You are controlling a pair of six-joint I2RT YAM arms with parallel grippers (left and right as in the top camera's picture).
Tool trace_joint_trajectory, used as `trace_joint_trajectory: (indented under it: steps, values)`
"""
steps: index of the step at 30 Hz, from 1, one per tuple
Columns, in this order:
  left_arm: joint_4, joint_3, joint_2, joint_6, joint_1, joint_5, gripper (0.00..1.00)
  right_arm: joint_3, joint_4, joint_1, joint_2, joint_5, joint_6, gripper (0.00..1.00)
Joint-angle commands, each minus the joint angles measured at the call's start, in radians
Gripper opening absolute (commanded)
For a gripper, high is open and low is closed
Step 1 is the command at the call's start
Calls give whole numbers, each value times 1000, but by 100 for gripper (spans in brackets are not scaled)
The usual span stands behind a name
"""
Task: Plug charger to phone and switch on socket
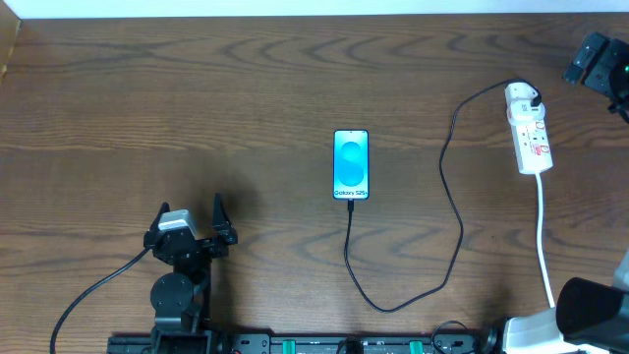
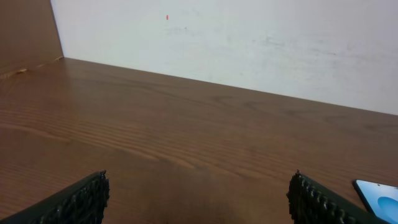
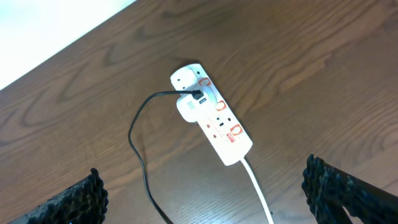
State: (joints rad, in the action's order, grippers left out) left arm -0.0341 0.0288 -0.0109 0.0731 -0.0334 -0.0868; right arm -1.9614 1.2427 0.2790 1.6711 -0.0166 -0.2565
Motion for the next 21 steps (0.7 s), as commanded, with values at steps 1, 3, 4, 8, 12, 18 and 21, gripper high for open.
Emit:
trace_joint_trajectory:
  steps: [1, 3, 4, 8, 12, 18, 21]
  values:
    - [-32, -24, 7, -17, 5, 1, 92, -3, 7, -6, -8, -10, -11, 99]
    - [-32, -24, 7, -17, 5, 1, 93, 3, -3, -6, -8, -60, -5, 99]
    - [-32, -24, 7, -17, 5, 1, 92, 10, -6, -6, -8, -70, -5, 99]
    - [-32, -24, 7, -16, 5, 1, 92, 90, -13, 5, -20, -71, -5, 99]
    - [-32, -24, 7, -16, 5, 1, 92, 292, -60, 10, -103, -86, -5, 99]
    - [-32, -24, 7, -17, 5, 1, 92, 686, -441, 8, -314, -89, -9, 99]
    - [-32, -24, 7, -17, 5, 1, 92, 856, -590, 8, -417, -85, -10, 99]
